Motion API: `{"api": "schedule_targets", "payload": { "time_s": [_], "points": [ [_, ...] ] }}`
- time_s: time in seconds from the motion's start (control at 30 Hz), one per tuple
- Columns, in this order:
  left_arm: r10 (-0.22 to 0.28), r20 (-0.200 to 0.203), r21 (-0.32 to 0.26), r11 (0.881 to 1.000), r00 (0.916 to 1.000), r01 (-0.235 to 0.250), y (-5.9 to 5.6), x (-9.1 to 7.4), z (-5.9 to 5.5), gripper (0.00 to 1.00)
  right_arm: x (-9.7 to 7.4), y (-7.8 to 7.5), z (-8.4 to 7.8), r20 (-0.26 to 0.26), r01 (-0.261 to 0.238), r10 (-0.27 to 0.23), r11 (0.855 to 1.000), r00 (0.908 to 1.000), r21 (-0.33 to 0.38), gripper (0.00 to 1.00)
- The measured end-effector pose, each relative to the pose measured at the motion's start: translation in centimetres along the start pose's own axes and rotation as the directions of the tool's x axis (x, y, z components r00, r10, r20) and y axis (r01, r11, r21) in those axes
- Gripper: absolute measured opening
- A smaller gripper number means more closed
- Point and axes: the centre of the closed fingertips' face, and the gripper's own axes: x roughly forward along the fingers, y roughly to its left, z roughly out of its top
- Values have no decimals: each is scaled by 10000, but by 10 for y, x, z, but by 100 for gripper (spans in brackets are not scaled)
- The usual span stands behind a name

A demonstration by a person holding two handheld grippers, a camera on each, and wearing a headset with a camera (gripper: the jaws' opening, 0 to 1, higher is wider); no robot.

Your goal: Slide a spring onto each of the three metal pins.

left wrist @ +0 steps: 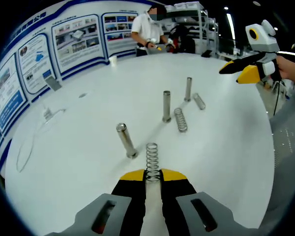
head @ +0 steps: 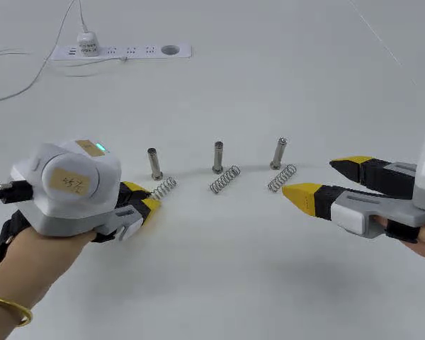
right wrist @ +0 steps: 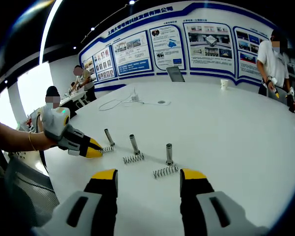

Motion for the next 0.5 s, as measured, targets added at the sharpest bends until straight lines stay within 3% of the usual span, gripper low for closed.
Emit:
{"api": "schedule_targets", "payload": {
  "time_s": [0.27,0.5],
  "points": [
    [104,671,-181,9998,9977,-92,-7,-14,16,10,-2,8,9,228,-155,155,9999,9996,-19,52],
    [129,1447,-451,9990,9894,-64,-18,-30,33,10,-4,17,24,681,-460,444,9987,9967,230,51]
  ]
}}
